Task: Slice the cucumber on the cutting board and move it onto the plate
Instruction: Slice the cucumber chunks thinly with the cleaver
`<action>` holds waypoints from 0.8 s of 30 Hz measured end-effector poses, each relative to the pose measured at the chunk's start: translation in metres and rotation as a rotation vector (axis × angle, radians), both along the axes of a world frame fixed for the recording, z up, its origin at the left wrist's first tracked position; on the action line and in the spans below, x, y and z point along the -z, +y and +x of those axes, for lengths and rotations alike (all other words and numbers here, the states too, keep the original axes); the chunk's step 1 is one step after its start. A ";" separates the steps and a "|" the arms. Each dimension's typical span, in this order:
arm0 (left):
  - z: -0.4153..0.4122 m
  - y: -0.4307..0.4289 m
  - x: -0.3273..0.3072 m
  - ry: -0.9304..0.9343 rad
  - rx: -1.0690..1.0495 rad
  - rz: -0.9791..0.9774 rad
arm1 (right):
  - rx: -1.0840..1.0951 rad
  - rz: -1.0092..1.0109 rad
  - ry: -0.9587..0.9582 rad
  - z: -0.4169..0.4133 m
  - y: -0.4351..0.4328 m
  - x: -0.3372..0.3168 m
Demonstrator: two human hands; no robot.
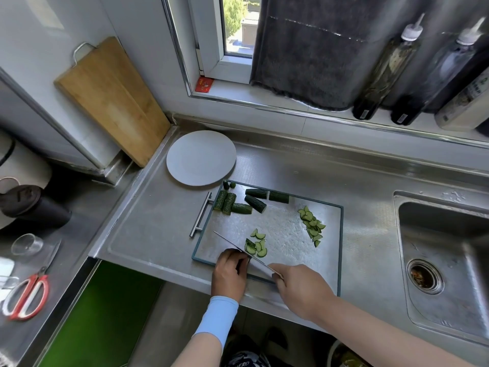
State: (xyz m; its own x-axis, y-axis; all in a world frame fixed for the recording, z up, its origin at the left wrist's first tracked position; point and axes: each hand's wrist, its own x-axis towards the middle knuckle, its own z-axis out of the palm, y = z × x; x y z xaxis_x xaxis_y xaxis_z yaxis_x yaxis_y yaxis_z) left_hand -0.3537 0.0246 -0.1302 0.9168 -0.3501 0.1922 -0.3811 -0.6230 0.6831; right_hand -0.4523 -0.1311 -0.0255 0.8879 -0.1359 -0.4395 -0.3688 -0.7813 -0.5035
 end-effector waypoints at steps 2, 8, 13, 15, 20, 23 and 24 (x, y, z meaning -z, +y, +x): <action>0.000 0.000 -0.001 0.006 -0.001 0.011 | -0.012 -0.005 0.002 -0.002 -0.002 -0.001; -0.001 0.000 0.000 0.018 -0.015 -0.019 | -0.007 -0.007 0.060 0.003 0.000 -0.001; 0.000 0.000 0.003 0.039 -0.014 -0.014 | 0.007 -0.014 0.110 0.019 0.006 0.005; 0.000 0.000 0.003 0.032 -0.016 -0.012 | 0.007 -0.018 0.116 0.023 0.008 0.005; 0.002 0.001 0.002 -0.020 0.024 -0.005 | 0.012 -0.018 0.129 0.024 0.007 0.004; 0.001 0.001 0.000 -0.034 0.021 0.011 | 0.006 -0.016 0.120 0.023 0.008 0.004; 0.000 0.001 -0.001 -0.031 0.017 0.016 | 0.008 -0.012 0.114 0.022 0.009 0.004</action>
